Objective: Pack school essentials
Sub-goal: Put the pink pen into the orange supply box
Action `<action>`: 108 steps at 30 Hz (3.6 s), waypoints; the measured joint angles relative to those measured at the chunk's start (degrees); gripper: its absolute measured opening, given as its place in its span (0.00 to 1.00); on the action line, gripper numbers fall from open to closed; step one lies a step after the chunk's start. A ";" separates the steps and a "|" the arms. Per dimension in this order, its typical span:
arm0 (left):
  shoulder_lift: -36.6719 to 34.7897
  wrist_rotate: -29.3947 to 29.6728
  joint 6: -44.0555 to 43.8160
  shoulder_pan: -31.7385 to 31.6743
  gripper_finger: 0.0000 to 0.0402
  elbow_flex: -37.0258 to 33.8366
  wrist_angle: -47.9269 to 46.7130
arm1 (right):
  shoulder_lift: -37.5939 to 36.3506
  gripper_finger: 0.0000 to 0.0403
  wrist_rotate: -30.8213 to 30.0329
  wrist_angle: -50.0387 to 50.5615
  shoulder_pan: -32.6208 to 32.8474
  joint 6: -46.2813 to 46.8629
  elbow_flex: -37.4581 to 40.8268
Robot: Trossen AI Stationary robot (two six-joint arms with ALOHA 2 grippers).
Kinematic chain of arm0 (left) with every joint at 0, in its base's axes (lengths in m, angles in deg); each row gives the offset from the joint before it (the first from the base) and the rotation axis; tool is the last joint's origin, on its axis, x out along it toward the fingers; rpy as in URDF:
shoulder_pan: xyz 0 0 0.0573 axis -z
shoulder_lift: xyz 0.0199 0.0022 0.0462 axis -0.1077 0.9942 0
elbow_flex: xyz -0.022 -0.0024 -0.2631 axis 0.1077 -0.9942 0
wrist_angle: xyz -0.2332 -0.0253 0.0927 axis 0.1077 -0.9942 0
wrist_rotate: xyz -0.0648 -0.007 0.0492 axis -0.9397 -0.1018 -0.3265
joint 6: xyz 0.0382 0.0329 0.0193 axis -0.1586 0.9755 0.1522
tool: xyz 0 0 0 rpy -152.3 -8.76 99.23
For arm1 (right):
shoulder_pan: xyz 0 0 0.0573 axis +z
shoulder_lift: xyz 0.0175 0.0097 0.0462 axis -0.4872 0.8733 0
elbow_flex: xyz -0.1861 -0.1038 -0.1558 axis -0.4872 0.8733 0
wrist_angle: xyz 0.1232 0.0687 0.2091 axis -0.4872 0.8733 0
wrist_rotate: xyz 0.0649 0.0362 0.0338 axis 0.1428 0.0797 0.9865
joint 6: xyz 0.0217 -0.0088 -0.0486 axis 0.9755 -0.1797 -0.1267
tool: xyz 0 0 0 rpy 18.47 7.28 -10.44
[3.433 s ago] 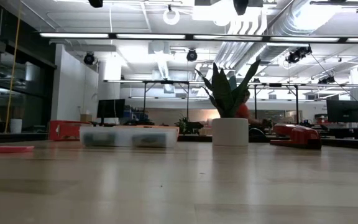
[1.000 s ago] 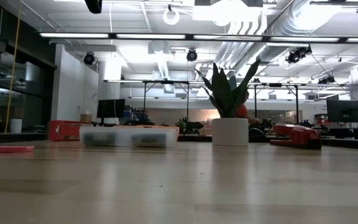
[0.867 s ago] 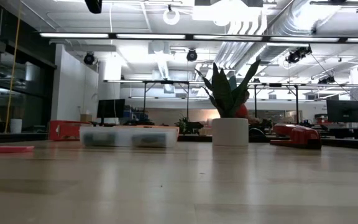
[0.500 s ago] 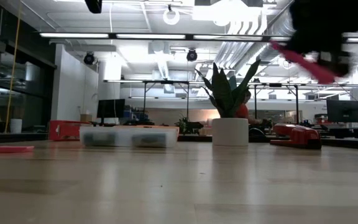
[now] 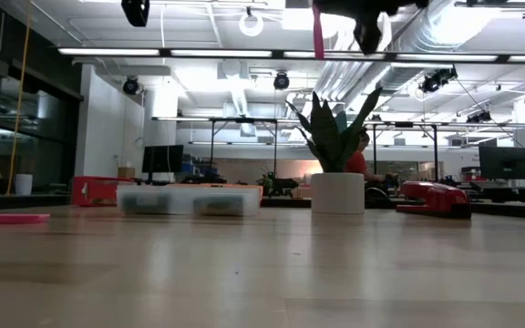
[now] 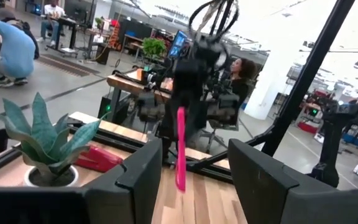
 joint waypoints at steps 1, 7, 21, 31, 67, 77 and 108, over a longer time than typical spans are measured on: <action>0.00 0.12 -0.07 -0.01 0.43 0.00 -0.29 | 0.00 0.00 0.51 1.15 -0.57 -1.98 -1.47; 0.00 1.47 0.02 -0.01 0.43 0.00 -0.56 | -0.02 0.00 2.06 2.62 -3.11 -7.44 -6.46; 1.58 7.15 -4.49 -0.08 0.43 0.06 -0.01 | 2.55 0.00 2.89 3.77 -3.51 -4.73 -6.92; 17.77 -0.76 -5.33 0.02 0.43 3.67 2.08 | 18.56 0.00 5.88 3.92 -3.62 -7.80 -18.62; 26.38 -1.80 0.70 -1.45 0.07 8.10 7.15 | 21.89 0.07 7.78 2.86 -5.39 -9.66 -25.10; 12.69 1.59 5.88 -4.59 0.04 8.01 -9.55 | 14.11 0.41 5.34 23.09 -5.37 -11.99 -25.08; -4.42 6.27 5.51 1.07 0.05 -5.95 3.38 | -6.21 0.44 0.05 -14.67 -4.20 -6.37 3.14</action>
